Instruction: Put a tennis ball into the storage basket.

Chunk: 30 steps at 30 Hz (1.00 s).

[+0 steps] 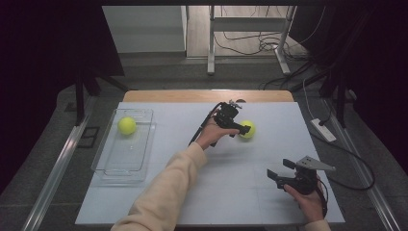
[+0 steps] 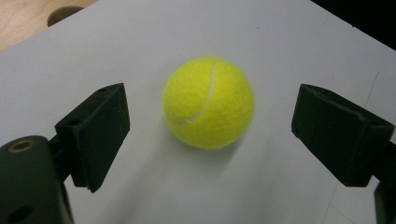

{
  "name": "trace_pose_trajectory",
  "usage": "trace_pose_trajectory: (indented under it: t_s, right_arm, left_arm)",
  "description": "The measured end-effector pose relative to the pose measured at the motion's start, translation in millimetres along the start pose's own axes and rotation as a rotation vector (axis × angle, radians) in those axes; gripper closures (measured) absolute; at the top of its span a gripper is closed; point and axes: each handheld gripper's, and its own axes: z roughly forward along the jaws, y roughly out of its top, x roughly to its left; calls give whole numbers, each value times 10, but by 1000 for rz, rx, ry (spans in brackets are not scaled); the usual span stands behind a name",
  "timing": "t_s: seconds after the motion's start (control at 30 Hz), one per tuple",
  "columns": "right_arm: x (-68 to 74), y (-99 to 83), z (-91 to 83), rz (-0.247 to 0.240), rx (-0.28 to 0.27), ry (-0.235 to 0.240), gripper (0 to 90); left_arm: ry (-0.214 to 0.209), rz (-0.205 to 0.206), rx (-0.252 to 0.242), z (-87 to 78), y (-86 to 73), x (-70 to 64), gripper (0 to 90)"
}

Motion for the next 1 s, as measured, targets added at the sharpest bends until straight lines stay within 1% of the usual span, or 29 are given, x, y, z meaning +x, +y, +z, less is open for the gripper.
trace_pose_trajectory:
  t_s: [0.13,0.23,0.37,0.77,0.93,1.0]
  right_arm:
    - [-6,-3,0,3,-3,2,148]
    - [-6,-3,0,3,-3,2,148]
    - [-5,-5,0,4,-3,3,148]
    - [-2,-7,1,5,-1,2,148]
    - [-5,-9,2,5,1,1,148]
    - [-7,-9,0,5,0,0,148]
  left_arm:
    - [-6,2,5,44,6,-16,125]
    - [-1,9,10,73,13,-30,117]
    - [0,6,9,102,34,-38,113]
    - [8,3,24,186,51,-11,101]
    - [7,19,33,224,58,-28,93]
    - [7,16,32,239,58,-36,91]
